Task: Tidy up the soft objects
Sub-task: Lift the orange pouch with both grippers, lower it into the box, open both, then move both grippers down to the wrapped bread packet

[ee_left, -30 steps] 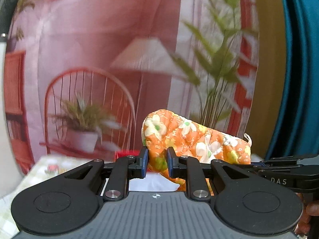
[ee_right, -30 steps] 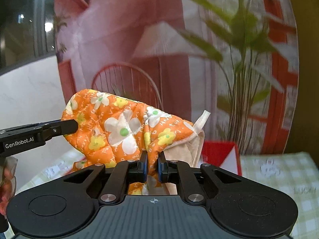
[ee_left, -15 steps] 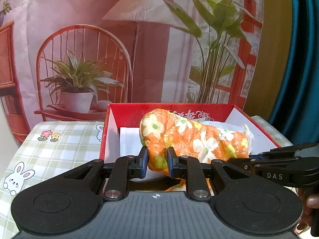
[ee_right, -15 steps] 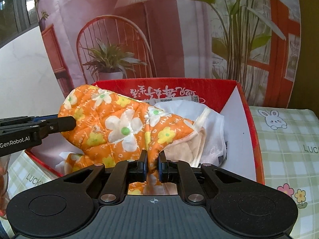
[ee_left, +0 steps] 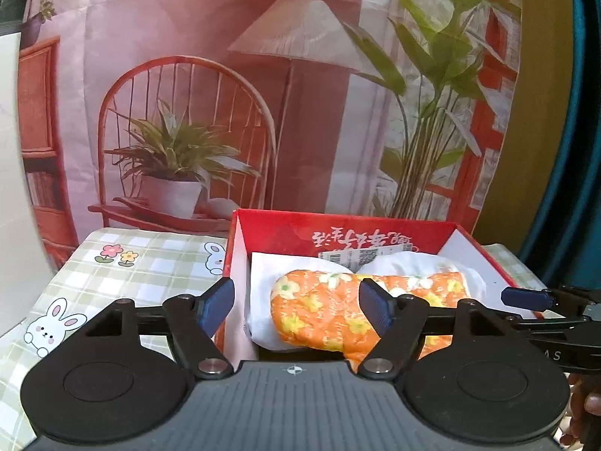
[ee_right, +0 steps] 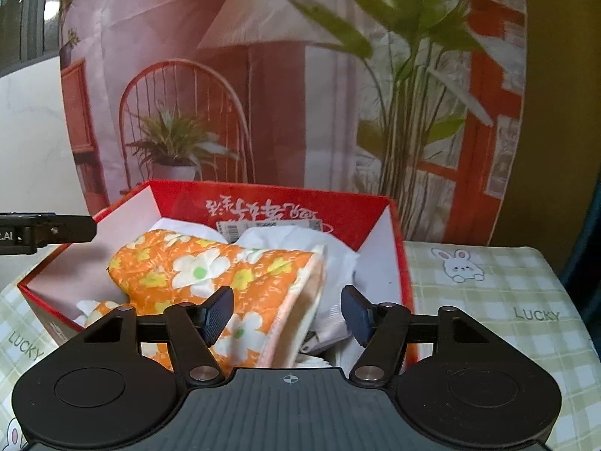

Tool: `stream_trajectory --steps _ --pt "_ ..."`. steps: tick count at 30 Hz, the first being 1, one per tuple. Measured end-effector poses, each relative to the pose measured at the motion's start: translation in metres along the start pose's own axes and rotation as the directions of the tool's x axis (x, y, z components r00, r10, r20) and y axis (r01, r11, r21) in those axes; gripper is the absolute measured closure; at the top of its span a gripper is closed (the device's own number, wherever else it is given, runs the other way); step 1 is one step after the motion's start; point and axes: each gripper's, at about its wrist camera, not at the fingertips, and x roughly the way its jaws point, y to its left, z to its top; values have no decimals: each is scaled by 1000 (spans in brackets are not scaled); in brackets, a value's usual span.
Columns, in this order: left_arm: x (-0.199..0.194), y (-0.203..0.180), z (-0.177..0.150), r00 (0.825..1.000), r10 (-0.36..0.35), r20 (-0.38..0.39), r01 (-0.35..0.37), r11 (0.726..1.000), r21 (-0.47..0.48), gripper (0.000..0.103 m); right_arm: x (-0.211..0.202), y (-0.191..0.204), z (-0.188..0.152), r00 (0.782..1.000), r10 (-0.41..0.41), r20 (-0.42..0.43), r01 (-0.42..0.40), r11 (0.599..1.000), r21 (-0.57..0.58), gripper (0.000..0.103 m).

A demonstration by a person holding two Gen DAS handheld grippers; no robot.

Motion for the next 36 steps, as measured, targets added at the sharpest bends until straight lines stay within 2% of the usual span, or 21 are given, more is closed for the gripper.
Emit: stream_trajectory --steps 2,6,8,9,13,17,23,27,32,36 --pt "-6 -3 -1 1000 -3 -3 3 1000 3 24 -7 -3 -2 1000 2 17 -2 1000 13 43" --pt "-25 -12 -9 999 -33 -1 33 999 -4 8 -28 -8 -10 997 23 67 -26 998 50 43" --pt "-35 -16 -15 999 -43 0 43 999 -6 3 -43 -10 -17 994 41 104 -48 997 64 40" --pt "-40 -19 -19 999 -43 -3 43 999 -3 0 -50 -10 -20 991 48 121 -56 996 65 33" --pt "-51 -23 -34 998 -50 -40 50 999 -14 0 -76 -9 -37 984 55 168 -66 996 59 31" --pt "-55 -19 -52 994 -61 -88 53 995 -86 0 -95 -7 -53 979 62 197 -74 996 54 31" --pt "-60 -18 -80 993 -35 -109 26 996 -87 0 -106 1 -81 980 116 160 -122 992 30 32" --pt "-63 -26 -92 997 1 -83 1 1000 22 0 -101 11 -102 984 155 87 -155 988 -3 38" --pt "-64 -24 -101 993 -70 -91 69 998 -14 0 -94 24 -115 984 175 21 -174 984 -37 42" --pt "-58 -23 -110 991 -64 -121 62 998 -16 3 -94 30 -117 984 175 12 -174 982 -73 42"
